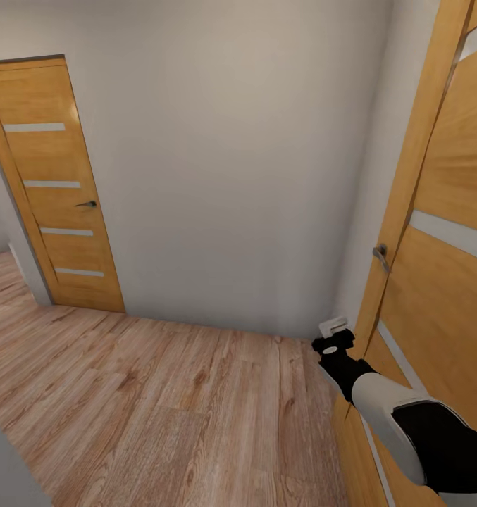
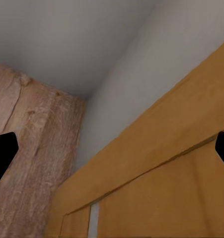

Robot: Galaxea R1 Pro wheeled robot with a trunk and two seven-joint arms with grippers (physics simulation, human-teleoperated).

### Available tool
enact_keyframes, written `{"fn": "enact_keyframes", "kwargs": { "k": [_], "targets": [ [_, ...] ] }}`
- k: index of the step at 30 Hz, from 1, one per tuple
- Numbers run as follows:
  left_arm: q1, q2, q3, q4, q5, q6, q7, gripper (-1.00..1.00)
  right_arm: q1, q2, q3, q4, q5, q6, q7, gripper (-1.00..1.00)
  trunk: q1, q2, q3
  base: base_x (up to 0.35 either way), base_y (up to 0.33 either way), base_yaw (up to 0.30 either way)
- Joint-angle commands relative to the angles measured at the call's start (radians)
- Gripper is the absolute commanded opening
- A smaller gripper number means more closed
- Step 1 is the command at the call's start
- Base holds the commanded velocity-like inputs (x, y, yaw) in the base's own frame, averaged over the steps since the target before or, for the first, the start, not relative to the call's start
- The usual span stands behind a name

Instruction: Move the two storage containers from the living room to the garage. In the garage, place one container on the floor and stack the other container on top of it (either order is fine).

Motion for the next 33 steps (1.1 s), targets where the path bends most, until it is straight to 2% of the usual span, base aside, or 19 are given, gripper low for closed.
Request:
{"fn": "enact_keyframes", "kwargs": {
  "k": [1, 8, 11, 14, 15, 20, 24, 30, 33],
  "targets": [
    [0.000, 0.000, 0.002, 0.000, 0.004, -0.002, 0.000, 1.00, 0.000, 0.000, 0.003, 0.002, 0.007, 0.007, 0.010, 1.00, 0.000, -0.001, -0.001, 0.000, 0.000, 0.000],
    [0.000, 0.000, 0.002, 0.000, 0.004, -0.002, 0.000, 1.00, 0.000, -0.012, 0.001, 0.081, 0.004, -0.008, 0.095, 1.00, 0.000, -0.001, -0.001, 0.000, 0.000, 0.000],
    [0.000, 0.000, 0.002, 0.000, 0.004, -0.002, 0.000, 1.00, 0.005, -0.015, 0.000, 0.113, -0.014, -0.021, 0.171, 1.00, 0.000, -0.001, -0.001, 0.000, 0.000, 0.000],
    [0.001, 0.000, 0.002, 0.000, 0.004, -0.002, 0.000, 1.00, 0.084, -0.017, 0.000, 0.122, -0.068, -0.019, 0.300, 1.00, 0.000, -0.001, -0.001, 0.000, 0.000, 0.000],
    [0.000, 0.000, 0.002, 0.000, 0.004, -0.002, 0.000, 1.00, 0.150, -0.016, 0.000, 0.124, -0.082, -0.018, 0.344, 1.00, 0.000, -0.001, -0.001, 0.000, 0.000, 0.000],
    [0.000, 0.000, 0.002, 0.000, 0.004, -0.002, 0.000, 1.00, 0.331, -0.013, 0.000, 0.125, -0.097, -0.025, 0.398, 1.00, 0.000, -0.001, -0.001, 0.000, 0.000, 0.000],
    [0.001, 0.000, 0.002, 0.000, 0.004, -0.002, 0.000, 1.00, 0.384, -0.008, 0.000, 0.125, -0.099, -0.031, 0.416, 1.00, 0.000, -0.001, -0.001, 0.000, 0.000, 0.000],
    [0.001, 0.000, 0.001, 0.000, 0.004, -0.002, 0.000, 1.00, 0.408, -0.007, 0.000, 0.125, -0.100, -0.032, 0.441, 1.00, 0.000, -0.001, -0.001, 0.000, 0.000, 0.000],
    [0.001, 0.000, 0.002, 0.000, 0.004, -0.002, 0.000, 1.00, 0.465, -0.005, 0.000, 0.125, -0.099, -0.040, 0.450, 1.00, 0.000, -0.001, -0.001, 0.000, 0.000, 0.000]
  ]
}}
